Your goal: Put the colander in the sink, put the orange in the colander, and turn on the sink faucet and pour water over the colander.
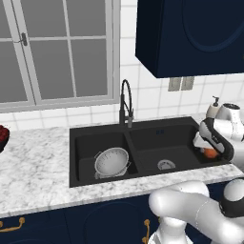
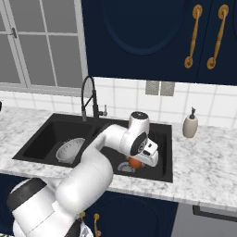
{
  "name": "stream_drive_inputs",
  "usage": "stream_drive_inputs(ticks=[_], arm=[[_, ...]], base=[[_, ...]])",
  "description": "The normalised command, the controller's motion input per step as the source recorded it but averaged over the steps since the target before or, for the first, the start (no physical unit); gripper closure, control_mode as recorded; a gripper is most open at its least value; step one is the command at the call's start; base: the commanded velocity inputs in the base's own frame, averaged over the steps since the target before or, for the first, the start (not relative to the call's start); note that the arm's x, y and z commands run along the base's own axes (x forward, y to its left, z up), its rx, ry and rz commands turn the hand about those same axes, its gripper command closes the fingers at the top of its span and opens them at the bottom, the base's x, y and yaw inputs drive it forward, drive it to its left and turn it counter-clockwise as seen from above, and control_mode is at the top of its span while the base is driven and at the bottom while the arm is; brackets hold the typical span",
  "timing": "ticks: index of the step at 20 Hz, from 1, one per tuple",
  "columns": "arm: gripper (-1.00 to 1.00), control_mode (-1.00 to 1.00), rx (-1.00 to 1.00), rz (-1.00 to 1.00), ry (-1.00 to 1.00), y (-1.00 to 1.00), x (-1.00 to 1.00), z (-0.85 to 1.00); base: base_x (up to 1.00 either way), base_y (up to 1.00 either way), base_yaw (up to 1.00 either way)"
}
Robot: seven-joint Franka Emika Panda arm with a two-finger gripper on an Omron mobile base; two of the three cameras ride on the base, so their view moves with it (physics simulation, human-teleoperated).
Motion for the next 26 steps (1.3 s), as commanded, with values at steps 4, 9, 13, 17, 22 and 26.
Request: stream_drive_inputs(ticks=[4,9,13,17,22,26], arm=[[1.00,-1.00,-0.01,0.00,0.00,0.97,-0.02,0.02],[1.00,-1.00,-0.01,0.00,0.00,0.92,0.00,0.08],[1.00,-1.00,-0.02,0.00,0.00,0.92,0.00,0.03],[1.00,-1.00,-0.02,0.00,0.00,0.92,0.00,0.03],[1.00,-1.00,-0.02,0.00,0.00,0.88,0.00,0.03],[1.00,-1.00,-0.04,0.00,0.00,0.91,0.06,0.00]], base=[[0.00,0.00,0.00],[0.00,0.00,0.00],[0.00,0.00,0.00],[0.00,0.00,0.00],[0.00,0.00,0.00],[0.00,0.00,0.00]])
